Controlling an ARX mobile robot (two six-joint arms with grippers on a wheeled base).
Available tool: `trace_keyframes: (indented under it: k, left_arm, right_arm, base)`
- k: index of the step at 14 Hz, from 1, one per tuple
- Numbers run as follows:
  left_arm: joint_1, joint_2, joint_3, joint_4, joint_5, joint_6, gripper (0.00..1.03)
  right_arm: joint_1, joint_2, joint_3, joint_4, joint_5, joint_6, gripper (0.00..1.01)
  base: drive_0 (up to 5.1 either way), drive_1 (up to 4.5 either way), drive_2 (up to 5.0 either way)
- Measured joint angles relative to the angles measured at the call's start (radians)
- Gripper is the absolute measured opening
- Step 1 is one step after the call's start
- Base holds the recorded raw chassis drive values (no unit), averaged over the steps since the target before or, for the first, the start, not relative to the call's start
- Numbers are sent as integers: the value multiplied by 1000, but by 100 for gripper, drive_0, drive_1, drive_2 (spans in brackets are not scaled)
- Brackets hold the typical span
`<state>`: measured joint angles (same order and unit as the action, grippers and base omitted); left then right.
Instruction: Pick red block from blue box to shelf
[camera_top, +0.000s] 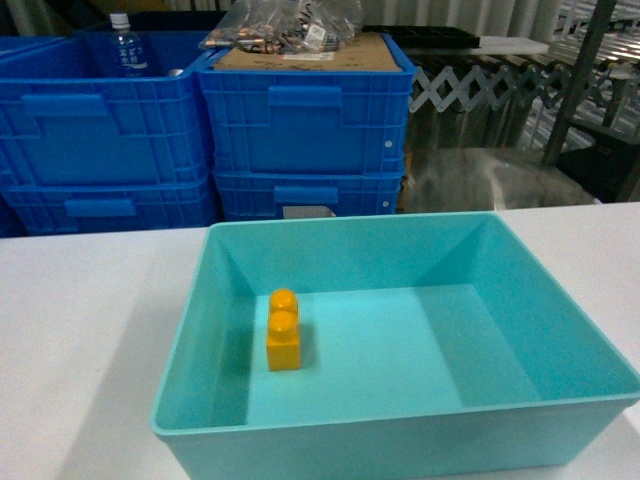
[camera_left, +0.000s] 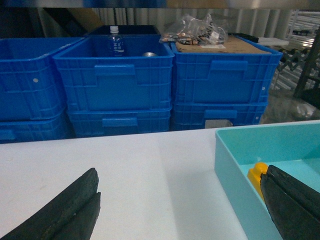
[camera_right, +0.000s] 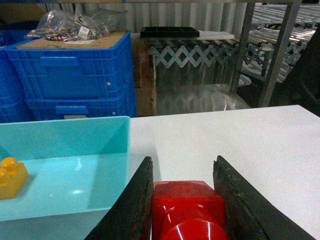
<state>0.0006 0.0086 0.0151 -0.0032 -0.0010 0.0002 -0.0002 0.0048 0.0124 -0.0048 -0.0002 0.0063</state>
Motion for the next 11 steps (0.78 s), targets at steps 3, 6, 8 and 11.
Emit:
trace_keyframes:
  k: [3, 6, 8, 11]
  left_arm:
    - [0, 0, 0, 0, 0, 0, 98]
    - [0, 0, 0, 0, 0, 0, 98]
    - [0, 0, 0, 0, 0, 0, 98]
    - [0, 0, 0, 0, 0, 0, 98]
  right_arm:
    - [0, 0, 0, 0, 0, 0, 29]
    - [0, 0, 0, 0, 0, 0, 29]
    - [0, 0, 0, 0, 0, 0, 29]
    - [0, 0, 0, 0, 0, 0, 29]
  base:
    - [-153, -153, -153]
    - [-164, -164, -164]
    - [-170, -170, -170]
    - [-164, -164, -164]
